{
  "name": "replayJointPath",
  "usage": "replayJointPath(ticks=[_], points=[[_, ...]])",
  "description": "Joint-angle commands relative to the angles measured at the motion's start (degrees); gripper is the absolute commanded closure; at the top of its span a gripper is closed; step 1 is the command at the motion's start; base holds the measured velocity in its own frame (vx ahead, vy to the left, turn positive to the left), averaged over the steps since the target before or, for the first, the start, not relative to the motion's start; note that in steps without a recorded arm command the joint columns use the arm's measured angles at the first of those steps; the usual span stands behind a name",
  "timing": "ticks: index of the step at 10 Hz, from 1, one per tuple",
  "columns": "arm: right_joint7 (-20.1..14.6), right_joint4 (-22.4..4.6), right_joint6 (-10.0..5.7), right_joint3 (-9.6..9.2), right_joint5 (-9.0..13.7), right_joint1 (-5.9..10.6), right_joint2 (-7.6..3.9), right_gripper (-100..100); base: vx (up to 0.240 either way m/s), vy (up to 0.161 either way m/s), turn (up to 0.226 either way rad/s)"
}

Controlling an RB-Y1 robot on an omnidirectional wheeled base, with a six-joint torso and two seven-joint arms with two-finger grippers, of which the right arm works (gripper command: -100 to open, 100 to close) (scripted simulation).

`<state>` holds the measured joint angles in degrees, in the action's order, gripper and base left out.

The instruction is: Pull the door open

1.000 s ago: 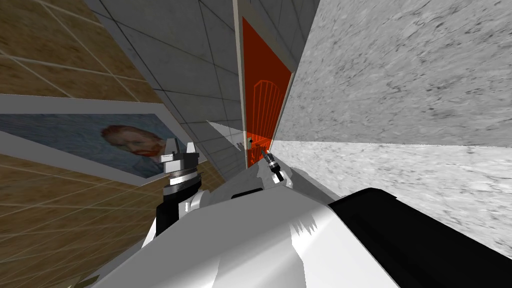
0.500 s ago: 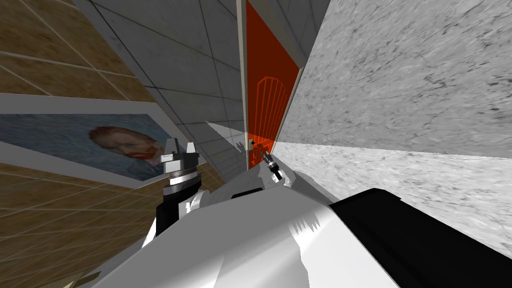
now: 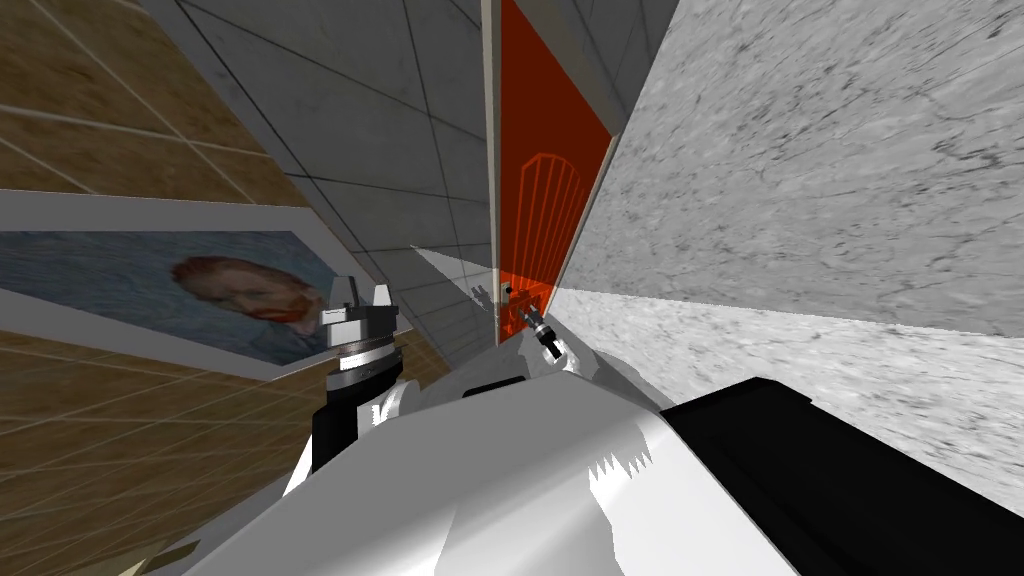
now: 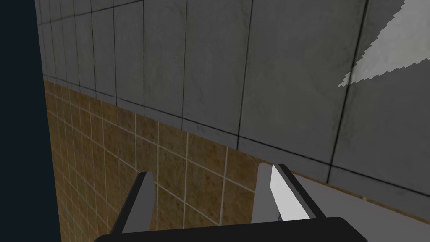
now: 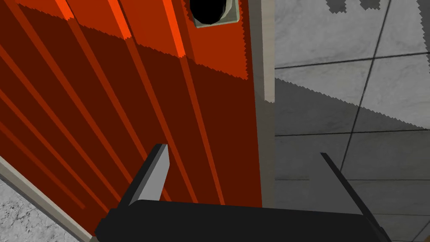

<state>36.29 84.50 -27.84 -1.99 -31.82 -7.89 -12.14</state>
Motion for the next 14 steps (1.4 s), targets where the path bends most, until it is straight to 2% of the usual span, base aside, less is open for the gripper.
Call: replayJointPath(ticks=[1,5,6,7,9,10,11,12,13,14], points=[[1.2,-1.8,0.33,-0.17,-0.9,1.06,-0.49,-100,0.127,-0.055,0.067],[5.0,-7.3,0.76,-0.73,-3.8,3.67,-1.57,-100,0.132,-0.051,0.1],[4.6,-7.2,0.3,-0.43,-3.3,3.67,-1.15,-100,0.066,-0.037,0.038],[6.5,-9.2,0.66,1.2,-3.3,5.25,0.38,-100,0.035,0.0,0.256],[8.1,-10.9,1.0,2.76,-3.3,6.69,1.83,-100,0.049,-0.005,0.177],[9.9,-12.9,1.4,4.55,-3.2,8.35,3.5,-100,0.073,-0.018,0.284],[10.9,-13.9,1.61,5.48,-3.2,9.21,4.37,-100,0.09,-0.031,0.246],[12.7,-15.8,2.01,7.27,-3.1,10.86,6.05,-100,0.117,-0.069,0.266],[13.6,-16.7,2.19,8.09,-3.0,11.61,6.82,-100,0.127,-0.095,0.183],[14.9,-18.2,2.49,9.44,-3.0,12.87,8.12,-100,0.136,-0.096,0.186]])
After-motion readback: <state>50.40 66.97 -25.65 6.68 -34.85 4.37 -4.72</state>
